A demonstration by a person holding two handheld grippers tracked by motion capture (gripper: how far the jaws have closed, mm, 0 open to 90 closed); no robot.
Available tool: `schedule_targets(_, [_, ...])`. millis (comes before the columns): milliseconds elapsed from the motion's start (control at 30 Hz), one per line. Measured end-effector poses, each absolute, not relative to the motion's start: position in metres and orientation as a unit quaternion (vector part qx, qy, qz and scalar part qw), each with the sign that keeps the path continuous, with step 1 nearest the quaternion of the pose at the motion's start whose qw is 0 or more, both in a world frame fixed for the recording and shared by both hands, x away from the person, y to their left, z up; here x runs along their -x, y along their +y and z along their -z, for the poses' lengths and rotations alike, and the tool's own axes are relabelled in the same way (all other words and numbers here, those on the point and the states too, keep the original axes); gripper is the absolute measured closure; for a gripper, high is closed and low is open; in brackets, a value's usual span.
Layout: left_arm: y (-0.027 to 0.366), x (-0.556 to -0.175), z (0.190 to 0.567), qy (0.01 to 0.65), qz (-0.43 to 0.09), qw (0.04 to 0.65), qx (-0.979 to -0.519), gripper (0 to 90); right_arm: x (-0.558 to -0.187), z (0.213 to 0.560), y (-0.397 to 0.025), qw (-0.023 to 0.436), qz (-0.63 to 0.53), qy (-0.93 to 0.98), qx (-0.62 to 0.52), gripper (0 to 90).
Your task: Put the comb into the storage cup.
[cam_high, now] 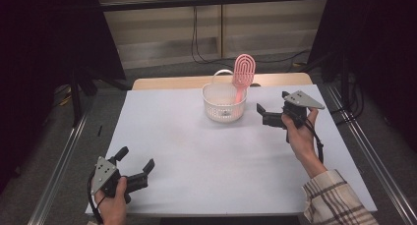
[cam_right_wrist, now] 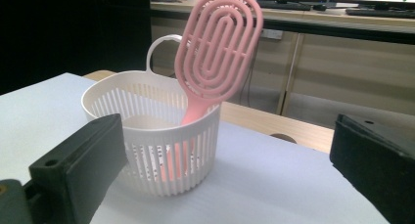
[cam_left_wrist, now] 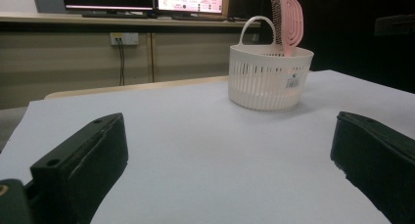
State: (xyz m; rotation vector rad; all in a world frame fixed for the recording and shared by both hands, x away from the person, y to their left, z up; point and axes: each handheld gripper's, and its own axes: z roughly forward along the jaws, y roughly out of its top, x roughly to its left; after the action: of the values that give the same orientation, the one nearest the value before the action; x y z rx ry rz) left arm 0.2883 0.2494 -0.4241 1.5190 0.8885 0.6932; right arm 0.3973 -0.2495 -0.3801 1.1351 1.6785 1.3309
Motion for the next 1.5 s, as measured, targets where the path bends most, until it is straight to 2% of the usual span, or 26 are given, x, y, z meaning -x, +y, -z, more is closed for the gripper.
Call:
schedule_targets(400, [0.246, -0.287, 0.422, 0.378, -0.302, 0.584, -0.652, 0.7, -0.370, 0.384, -0.254, 0.354, -0.517, 0.649, -0.433, 0.0])
schedule_targets(500, [0.247, -0.287, 0.422, 0.381, -0.303, 0.585, -0.649, 0.5, -0.364, 0.388, -0.257, 0.342, -0.522, 0.647, -0.438, 0.0])
schedule_targets(700, [0.248, -0.287, 0.423, 0.385, -0.304, 0.579, -0.651, 0.6, -0.354, 0.392, -0.265, 0.351, -0.519, 0.645, -0.437, 0.0])
schedule_targets(767, [0.248, -0.287, 0.423, 0.384, -0.304, 0.580, -0.651, 0.5, -0.352, 0.394, -0.268, 0.339, -0.522, 0.641, -0.449, 0.0])
schedule_targets(1500, [0.245, -0.285, 0.421, 0.389, -0.312, 0.582, -0.642, 0.6, -0.298, 0.404, -0.294, 0.375, -0.520, 0.618, -0.455, 0.0])
